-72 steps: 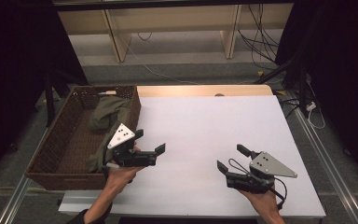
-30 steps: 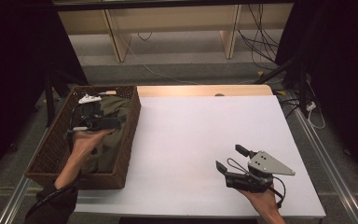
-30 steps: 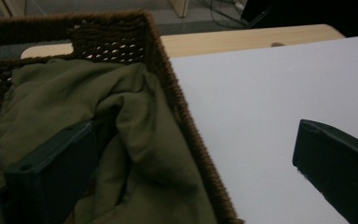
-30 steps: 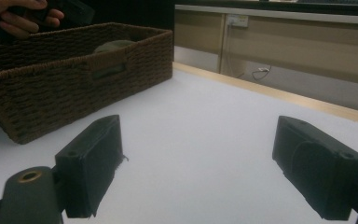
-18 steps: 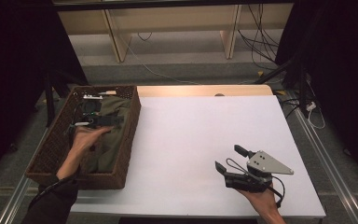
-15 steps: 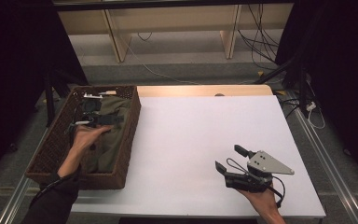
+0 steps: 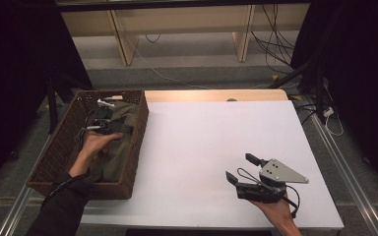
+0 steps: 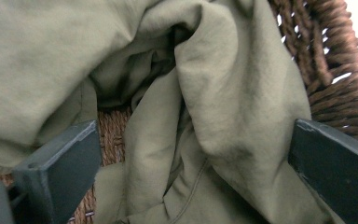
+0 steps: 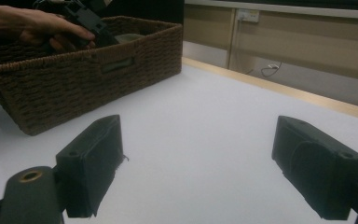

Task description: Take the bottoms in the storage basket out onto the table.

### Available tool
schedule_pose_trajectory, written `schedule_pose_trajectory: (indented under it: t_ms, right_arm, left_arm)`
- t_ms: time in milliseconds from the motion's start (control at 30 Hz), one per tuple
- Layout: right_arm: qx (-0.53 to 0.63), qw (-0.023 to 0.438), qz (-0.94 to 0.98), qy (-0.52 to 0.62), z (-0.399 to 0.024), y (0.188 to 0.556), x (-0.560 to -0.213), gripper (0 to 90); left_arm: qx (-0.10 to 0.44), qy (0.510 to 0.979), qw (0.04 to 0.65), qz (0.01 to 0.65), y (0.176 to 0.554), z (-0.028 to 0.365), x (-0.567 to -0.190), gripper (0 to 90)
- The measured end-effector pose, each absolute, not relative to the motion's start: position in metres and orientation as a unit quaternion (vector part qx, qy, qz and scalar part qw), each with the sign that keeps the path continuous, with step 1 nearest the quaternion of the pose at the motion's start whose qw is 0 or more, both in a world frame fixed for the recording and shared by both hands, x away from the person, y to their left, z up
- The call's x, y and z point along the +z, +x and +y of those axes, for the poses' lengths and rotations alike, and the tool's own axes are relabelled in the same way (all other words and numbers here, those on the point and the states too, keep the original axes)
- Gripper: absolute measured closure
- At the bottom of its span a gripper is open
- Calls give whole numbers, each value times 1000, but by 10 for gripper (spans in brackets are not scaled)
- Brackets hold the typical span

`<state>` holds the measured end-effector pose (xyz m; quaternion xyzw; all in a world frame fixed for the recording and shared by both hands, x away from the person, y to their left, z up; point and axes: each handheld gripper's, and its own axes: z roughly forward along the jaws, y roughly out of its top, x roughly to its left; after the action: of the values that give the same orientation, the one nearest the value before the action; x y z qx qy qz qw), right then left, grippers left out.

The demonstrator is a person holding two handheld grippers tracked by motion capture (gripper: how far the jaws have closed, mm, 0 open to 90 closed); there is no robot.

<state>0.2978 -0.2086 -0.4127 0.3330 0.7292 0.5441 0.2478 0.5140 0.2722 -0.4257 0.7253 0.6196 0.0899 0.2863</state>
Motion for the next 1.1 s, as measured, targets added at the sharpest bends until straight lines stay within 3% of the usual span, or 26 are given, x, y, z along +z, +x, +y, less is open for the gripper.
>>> schedule_pose_trajectory:
  t_ms: [567,1100]
  right_arm:
    - [539,245,739,322,-205,298,-414,177]
    - [532,242,749,312,-201,298,-416,177]
  left_arm:
    - [67,741,236,625,528,274,-440,98]
    - [17,736,228,638,536,274,-455,151]
